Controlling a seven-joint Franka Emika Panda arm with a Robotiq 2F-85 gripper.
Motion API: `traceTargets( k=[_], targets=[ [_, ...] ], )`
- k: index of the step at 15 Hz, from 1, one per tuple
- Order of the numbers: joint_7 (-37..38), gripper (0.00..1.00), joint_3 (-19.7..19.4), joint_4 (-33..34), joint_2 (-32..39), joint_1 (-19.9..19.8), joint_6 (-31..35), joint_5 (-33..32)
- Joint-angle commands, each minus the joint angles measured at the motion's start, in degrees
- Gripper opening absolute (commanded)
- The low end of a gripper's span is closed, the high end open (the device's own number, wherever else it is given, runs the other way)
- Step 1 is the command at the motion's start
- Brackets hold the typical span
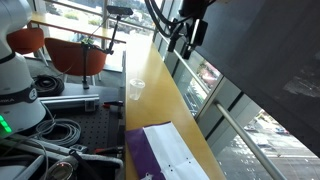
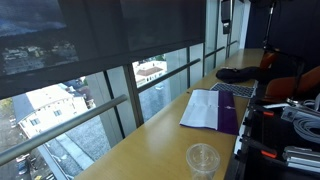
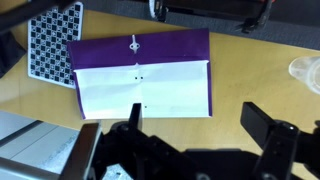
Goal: Close the purple folder.
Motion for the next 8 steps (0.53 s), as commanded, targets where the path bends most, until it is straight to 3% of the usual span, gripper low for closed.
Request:
traceTargets(
  k=[1,4,8],
  targets=[
    [-3.5,1.0,-4.1,-1.4,4.5,-3.3,12.8,-4.3],
    [-10.1,1.0,-8.1,-0.4,10.3,-6.2,21.3,-0.8],
    [-25.5,1.0,-10.8,4.5,18.5,-9.4,24.7,8.2]
  ],
)
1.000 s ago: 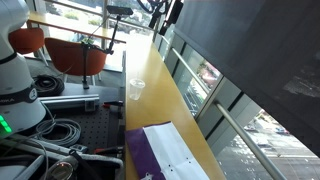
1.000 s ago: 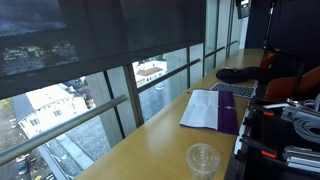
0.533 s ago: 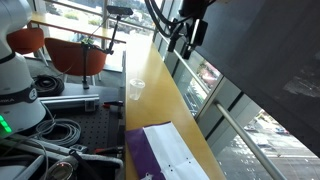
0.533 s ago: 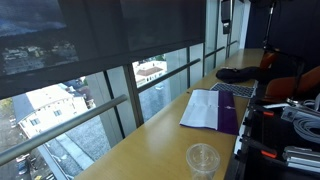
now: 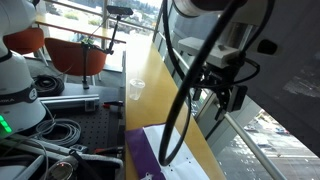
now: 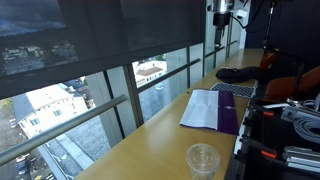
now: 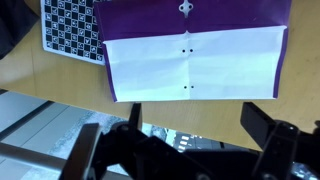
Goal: Close the purple folder.
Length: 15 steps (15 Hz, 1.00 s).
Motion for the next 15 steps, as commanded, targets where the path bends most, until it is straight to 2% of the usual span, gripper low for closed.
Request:
traceTargets(
  k=[1,3,6,11,15],
  targets=[
    [-12.5,1.0,-1.1,6.1,7.6,-2.7,1.3,8.5],
    [-17.6,1.0,-0.7,9.4,12.2,-4.9,0.8,11.7],
    [-20.9,1.0,-0.4,14.8,20.1,-7.8,1.5,12.0],
    [-19.3,1.0,-0.2,24.5,33.3,-11.5,3.0,9.2],
    [-20.1,1.0,0.6,33.9,43.1,-15.1,0.8,9.4]
  ],
)
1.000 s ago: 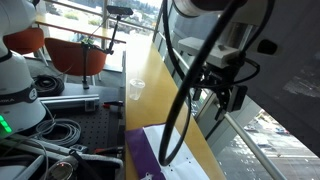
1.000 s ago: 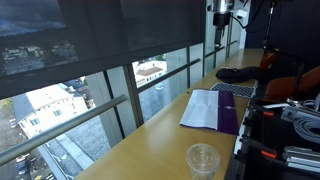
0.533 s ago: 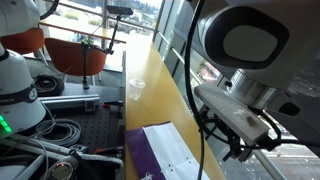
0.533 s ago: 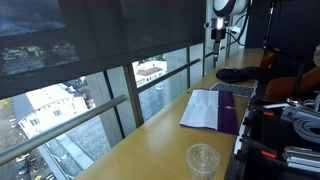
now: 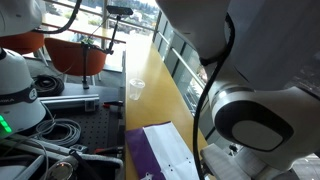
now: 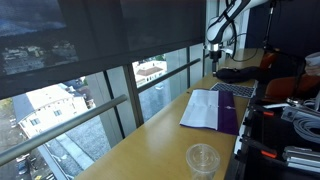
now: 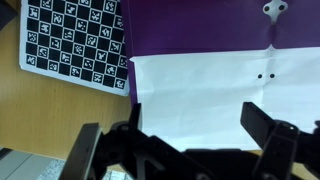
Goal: Close the purple folder.
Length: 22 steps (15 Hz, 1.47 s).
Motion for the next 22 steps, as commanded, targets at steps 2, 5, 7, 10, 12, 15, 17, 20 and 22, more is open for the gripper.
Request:
traceTargets(
  k=[2,5,7,10,12,15,17,20,22],
  targets=[
    [-1.6,1.0,2.4,13.1,10.6,-4.9,-3.6,-0.4],
    [-3.2,1.0,3.7,20.7,16.1,-7.1,-6.3,-0.1],
    [-4.6,1.0,4.4,26.2,19.7,-8.3,-8.6,0.0],
    [-6.7,1.0,5.0,35.6,25.7,-9.4,-13.4,1.1],
    [-7.8,1.0,5.9,41.4,29.5,-9.8,-16.4,1.5],
    [-8.2,1.0,6.8,49.8,34.9,-9.2,-19.8,1.2],
    [-8.3,1.0,7.6,54.5,38.0,-8.7,-21.3,1.0],
    [-8.2,1.0,8.3,59.6,41.4,-8.1,-22.9,0.7],
    [-8.2,1.0,8.5,60.6,42.3,-8.1,-23.3,0.7]
  ],
)
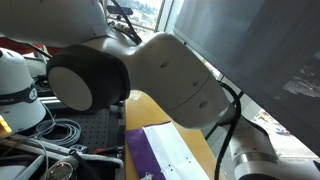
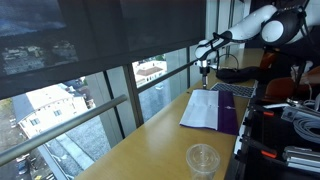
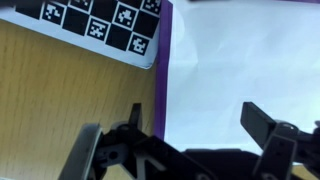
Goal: Close the purple folder.
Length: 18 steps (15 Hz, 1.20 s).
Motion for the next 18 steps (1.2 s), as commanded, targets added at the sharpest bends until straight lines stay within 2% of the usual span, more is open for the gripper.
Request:
traceTargets(
  k=[1,14,16,18],
  targets=[
    [-1.2,1.0,0.8,7.5,4.4,-0.5,-3.2,0.4],
    [-1.6,1.0,2.6,20.1,11.9,-2.1,-11.2,1.5],
    [-1.6,1.0,2.6,15.3,9.2,-2.4,-9.3,1.6],
    [-1.7,1.0,2.7,15.2,9.2,-2.6,-9.3,1.7]
  ],
)
